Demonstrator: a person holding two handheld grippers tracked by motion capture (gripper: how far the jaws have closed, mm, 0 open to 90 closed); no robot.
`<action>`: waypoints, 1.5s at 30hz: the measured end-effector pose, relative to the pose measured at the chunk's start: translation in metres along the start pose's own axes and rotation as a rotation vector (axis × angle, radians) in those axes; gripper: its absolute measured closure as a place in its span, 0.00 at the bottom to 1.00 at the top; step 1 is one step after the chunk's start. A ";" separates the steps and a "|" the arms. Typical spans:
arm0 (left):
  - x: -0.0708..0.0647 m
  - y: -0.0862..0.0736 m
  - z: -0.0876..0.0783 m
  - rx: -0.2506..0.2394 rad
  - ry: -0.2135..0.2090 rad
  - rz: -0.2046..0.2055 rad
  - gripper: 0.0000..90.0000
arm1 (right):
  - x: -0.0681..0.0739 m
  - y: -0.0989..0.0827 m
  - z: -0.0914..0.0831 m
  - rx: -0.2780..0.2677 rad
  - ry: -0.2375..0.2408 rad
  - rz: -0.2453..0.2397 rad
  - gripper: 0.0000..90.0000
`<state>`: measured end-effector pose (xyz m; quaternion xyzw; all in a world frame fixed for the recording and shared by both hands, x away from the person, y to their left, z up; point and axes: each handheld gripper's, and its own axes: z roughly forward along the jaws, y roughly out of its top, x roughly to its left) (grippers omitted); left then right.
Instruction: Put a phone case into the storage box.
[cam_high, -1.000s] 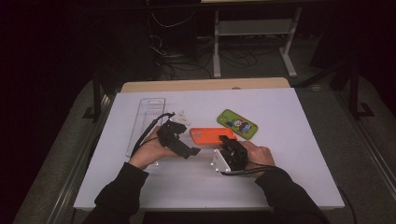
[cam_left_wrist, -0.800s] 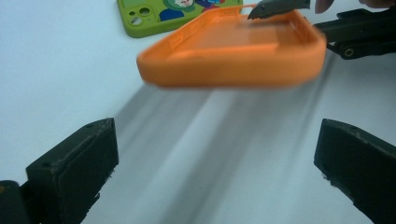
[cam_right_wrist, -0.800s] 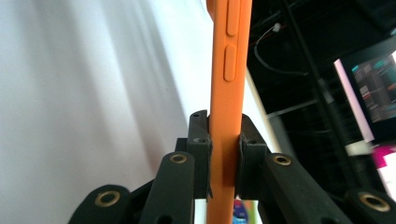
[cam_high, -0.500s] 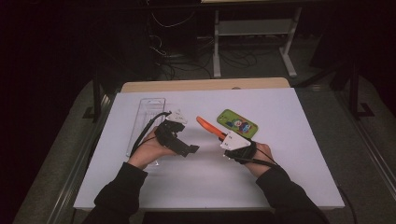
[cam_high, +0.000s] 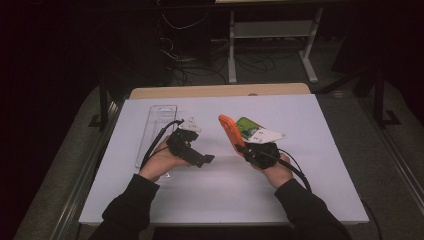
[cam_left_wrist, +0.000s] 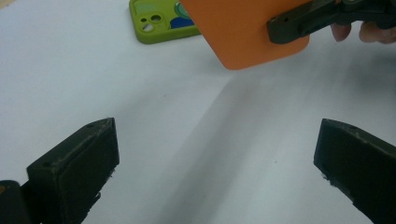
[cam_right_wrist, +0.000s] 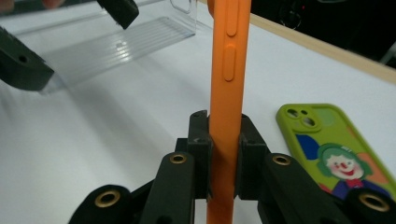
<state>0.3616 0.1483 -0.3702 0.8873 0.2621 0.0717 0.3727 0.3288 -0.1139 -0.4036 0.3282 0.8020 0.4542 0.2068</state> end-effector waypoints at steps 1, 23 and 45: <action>0.000 0.000 0.000 -0.019 0.000 -0.014 0.00 | -0.001 0.000 0.000 -0.004 0.013 0.029 0.87; -0.001 0.014 0.007 -0.234 -0.006 -0.119 0.00 | 0.026 0.001 0.012 -0.032 0.096 0.120 0.87; -0.003 0.012 0.019 -0.301 -0.045 -0.182 0.00 | 0.045 0.003 0.016 -0.054 0.137 0.099 0.87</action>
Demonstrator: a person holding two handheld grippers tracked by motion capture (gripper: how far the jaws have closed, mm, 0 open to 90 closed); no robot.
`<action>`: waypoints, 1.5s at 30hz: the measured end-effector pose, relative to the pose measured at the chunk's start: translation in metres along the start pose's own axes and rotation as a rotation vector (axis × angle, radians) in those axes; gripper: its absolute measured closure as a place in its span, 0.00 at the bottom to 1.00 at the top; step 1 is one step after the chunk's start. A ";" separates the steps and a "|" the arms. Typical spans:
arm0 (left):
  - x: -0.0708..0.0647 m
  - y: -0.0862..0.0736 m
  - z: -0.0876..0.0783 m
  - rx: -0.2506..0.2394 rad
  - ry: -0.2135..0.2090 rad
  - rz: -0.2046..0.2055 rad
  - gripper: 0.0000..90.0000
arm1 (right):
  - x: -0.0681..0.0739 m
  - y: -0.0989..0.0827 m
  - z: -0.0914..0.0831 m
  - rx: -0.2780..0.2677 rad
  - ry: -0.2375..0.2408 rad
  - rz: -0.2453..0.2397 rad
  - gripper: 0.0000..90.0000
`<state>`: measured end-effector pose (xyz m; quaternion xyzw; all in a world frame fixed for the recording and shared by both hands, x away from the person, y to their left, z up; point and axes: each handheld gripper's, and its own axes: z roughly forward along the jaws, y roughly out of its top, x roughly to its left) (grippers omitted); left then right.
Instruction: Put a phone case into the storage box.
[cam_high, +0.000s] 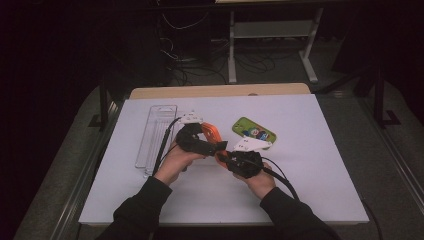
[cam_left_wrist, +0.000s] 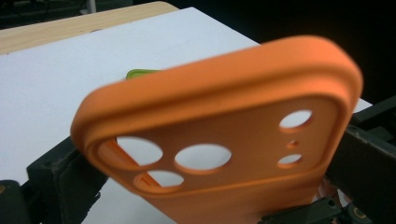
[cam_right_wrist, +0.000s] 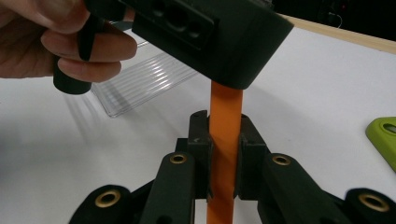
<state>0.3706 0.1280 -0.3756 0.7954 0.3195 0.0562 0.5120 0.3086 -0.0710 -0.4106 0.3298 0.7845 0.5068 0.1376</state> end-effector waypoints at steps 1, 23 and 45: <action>0.000 0.000 0.000 0.000 -0.003 -0.004 0.00 | 0.000 0.000 0.000 0.001 0.001 0.001 0.87; -0.001 0.000 -0.001 -0.016 -0.012 0.018 0.15 | -0.001 -0.003 0.004 0.036 0.004 -0.015 0.86; 0.025 0.042 -0.018 -0.025 0.088 0.019 0.16 | -0.038 -0.019 -0.039 0.154 -0.008 0.027 0.06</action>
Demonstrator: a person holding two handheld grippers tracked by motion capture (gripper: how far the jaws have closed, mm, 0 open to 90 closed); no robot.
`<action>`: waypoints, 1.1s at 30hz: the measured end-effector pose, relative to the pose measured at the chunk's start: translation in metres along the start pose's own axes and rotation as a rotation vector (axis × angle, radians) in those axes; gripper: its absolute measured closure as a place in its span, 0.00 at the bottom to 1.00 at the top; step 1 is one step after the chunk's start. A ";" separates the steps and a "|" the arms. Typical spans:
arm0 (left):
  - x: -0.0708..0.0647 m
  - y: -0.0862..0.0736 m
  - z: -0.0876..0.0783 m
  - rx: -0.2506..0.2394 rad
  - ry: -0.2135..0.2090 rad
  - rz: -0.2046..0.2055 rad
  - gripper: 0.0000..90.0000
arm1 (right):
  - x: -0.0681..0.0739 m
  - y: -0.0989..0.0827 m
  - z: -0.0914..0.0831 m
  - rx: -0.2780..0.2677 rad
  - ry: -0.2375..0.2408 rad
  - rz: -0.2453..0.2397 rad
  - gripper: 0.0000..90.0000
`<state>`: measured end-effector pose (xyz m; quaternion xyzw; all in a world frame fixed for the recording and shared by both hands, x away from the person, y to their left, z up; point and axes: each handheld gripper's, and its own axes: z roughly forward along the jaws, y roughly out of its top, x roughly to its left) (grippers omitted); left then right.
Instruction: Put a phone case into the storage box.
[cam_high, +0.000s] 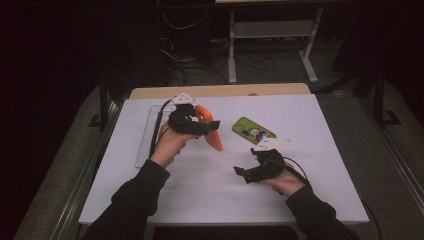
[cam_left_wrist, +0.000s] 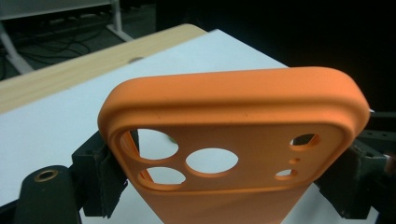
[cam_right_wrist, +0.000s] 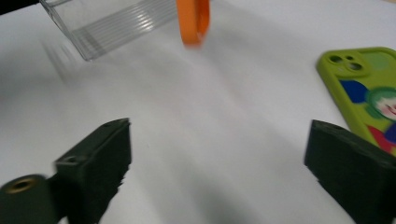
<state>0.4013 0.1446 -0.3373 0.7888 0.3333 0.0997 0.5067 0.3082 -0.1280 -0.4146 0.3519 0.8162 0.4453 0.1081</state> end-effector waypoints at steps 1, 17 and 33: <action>0.002 0.002 -0.002 0.001 0.008 0.002 0.16 | 0.000 0.000 0.000 0.000 0.000 0.000 0.06; 0.050 0.039 -0.052 -0.052 0.173 -0.002 0.16 | -0.022 -0.043 -0.028 0.000 -0.050 -0.023 0.00; 0.099 0.045 -0.064 -0.022 0.500 -0.064 0.16 | -0.023 -0.050 -0.030 0.025 -0.061 -0.027 0.00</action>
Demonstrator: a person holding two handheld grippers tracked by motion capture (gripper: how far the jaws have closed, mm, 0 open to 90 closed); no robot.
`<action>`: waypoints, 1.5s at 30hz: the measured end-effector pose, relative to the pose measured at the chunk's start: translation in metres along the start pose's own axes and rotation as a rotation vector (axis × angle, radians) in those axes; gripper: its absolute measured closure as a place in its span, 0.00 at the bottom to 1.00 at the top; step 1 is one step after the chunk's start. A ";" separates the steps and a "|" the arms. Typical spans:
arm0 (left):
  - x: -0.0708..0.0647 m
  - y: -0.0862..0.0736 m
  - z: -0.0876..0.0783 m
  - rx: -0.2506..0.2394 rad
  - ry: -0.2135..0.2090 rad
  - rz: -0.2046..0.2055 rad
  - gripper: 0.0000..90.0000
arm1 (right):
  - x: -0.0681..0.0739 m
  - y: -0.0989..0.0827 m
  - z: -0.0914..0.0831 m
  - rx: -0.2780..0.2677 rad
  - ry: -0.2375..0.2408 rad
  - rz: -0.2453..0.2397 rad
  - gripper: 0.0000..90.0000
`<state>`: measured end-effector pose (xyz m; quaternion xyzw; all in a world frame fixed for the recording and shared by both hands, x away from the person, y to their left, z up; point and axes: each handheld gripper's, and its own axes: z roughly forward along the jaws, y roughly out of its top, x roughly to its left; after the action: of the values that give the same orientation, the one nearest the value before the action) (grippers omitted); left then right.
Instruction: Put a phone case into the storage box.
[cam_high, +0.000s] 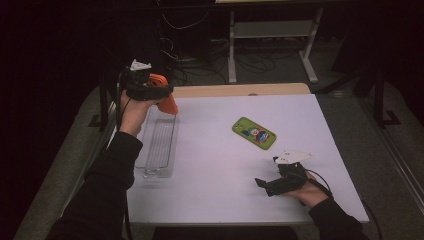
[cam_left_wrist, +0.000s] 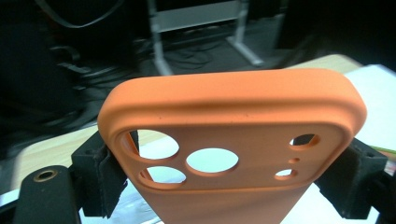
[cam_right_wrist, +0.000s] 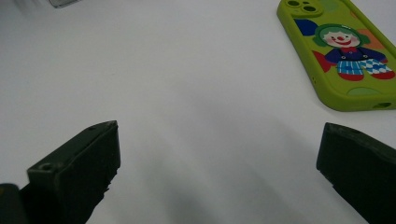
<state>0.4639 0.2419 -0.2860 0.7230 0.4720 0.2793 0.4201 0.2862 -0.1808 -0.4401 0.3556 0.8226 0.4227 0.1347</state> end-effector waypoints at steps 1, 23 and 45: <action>0.004 -0.001 0.003 0.022 0.032 -0.001 0.16 | 0.000 0.000 0.000 0.001 -0.001 -0.004 0.00; 0.007 -0.025 0.067 0.245 0.242 -0.044 0.16 | 0.001 0.001 -0.003 -0.010 0.010 -0.005 0.00; 0.015 -0.037 0.092 0.268 0.278 -0.083 0.15 | 0.001 0.000 -0.003 -0.014 0.014 -0.005 0.00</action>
<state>0.5271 0.2309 -0.3636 0.7067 0.5880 0.2934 0.2622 0.2841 -0.1821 -0.4377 0.3495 0.8215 0.4306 0.1324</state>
